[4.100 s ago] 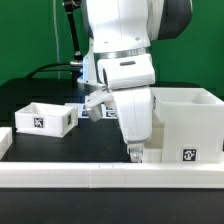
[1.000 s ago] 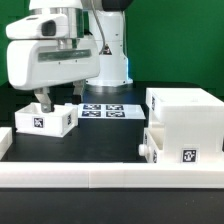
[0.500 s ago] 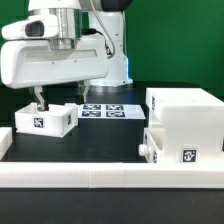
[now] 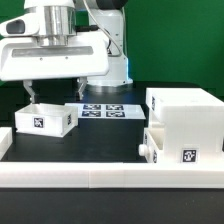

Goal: Assemble drawer

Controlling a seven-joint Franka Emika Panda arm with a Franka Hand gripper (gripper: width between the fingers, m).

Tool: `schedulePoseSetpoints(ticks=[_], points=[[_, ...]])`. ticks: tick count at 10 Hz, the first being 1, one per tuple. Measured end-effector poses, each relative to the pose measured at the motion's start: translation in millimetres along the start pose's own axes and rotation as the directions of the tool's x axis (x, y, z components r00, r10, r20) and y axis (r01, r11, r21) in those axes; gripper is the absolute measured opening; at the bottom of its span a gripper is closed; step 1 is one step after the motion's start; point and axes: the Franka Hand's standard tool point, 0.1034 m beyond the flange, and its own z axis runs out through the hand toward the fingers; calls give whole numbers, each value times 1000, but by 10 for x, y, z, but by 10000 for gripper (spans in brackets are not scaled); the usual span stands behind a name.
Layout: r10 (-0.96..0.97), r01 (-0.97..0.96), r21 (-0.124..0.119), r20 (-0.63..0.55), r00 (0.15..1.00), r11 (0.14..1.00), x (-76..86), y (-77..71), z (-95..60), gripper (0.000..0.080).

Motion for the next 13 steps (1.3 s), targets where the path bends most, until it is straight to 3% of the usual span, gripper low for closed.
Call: schedulePoseSetpoints(ticks=[6,10,13], points=[[304,-304,23,3,953,952,-95,30,8,649],[332,-332,2,12,943,943,-415,73,19,649],[326,-326,3,14,945,945,-417,66,28,649]])
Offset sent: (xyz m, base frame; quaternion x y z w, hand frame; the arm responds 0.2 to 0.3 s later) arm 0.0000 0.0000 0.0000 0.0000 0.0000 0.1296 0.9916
